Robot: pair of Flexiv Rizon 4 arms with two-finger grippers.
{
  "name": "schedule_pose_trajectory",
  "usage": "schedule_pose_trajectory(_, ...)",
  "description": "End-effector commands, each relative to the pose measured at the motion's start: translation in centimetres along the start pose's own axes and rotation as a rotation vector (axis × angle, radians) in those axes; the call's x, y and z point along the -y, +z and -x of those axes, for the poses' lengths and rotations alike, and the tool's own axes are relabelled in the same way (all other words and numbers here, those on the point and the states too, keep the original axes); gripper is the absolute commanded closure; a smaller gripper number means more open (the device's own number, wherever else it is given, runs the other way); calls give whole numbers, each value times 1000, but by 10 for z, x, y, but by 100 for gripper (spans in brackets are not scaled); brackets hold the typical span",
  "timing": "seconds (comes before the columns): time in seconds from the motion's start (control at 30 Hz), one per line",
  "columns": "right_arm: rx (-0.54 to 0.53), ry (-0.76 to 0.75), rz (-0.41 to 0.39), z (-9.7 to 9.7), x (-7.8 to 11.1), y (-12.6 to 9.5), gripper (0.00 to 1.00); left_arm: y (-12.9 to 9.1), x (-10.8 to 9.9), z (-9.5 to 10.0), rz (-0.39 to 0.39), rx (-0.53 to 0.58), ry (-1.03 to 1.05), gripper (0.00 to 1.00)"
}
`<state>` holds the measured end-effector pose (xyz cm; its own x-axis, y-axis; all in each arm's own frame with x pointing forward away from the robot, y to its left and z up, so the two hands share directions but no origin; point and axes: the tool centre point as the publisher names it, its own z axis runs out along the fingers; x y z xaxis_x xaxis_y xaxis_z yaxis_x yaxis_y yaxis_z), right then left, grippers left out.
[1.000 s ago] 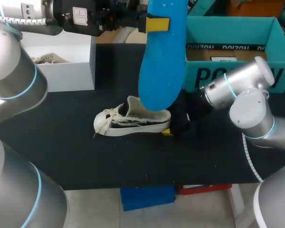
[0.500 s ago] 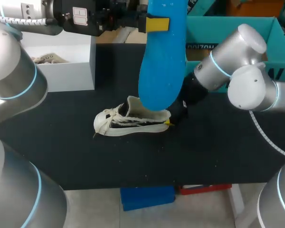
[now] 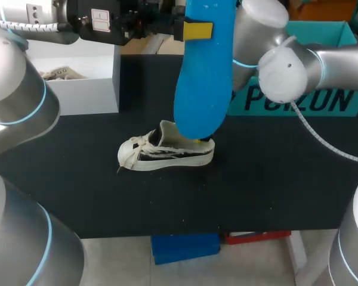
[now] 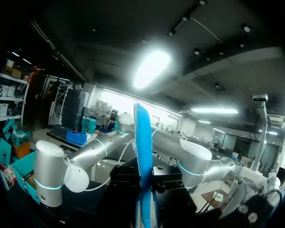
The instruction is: Take the shoe out of the shoebox, open the shoe tongue, remove and reinsert the insole, then place the shoe into the shoebox
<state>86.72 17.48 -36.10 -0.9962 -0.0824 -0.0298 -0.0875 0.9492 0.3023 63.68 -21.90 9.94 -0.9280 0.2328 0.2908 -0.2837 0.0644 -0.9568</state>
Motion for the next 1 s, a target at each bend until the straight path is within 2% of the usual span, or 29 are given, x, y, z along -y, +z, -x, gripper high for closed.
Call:
schedule_pose_trajectory(0.03, -28, -10, -377, 11, -19, 8, 0, 1, -1, 0, 0, 2, 0, 100)
schedule_pose_trajectory(0.33, -50, -36, -426, 17, -37, 21, 0, 1, -1, 0, 0, 2, 0, 100)
schedule_pose_trajectory(0.9, -42, -21, -368, 14, -44, 49, 2, 1, -1, 0, 0, 2, 0, 100)
schedule_pose_trajectory(0.93, -40, -19, -364, 14, -44, 50, 15, 1, -1, 0, 0, 2, 0, 100)
schedule_pose_trajectory(0.97, -40, -18, -363, 14, -43, 51, 46, 1, -1, 0, 0, 2, 0, 100)
schedule_pose_trajectory(1.0, -41, -17, -361, 14, -43, 51, 57, 1, -1, 0, 0, 2, 0, 100)
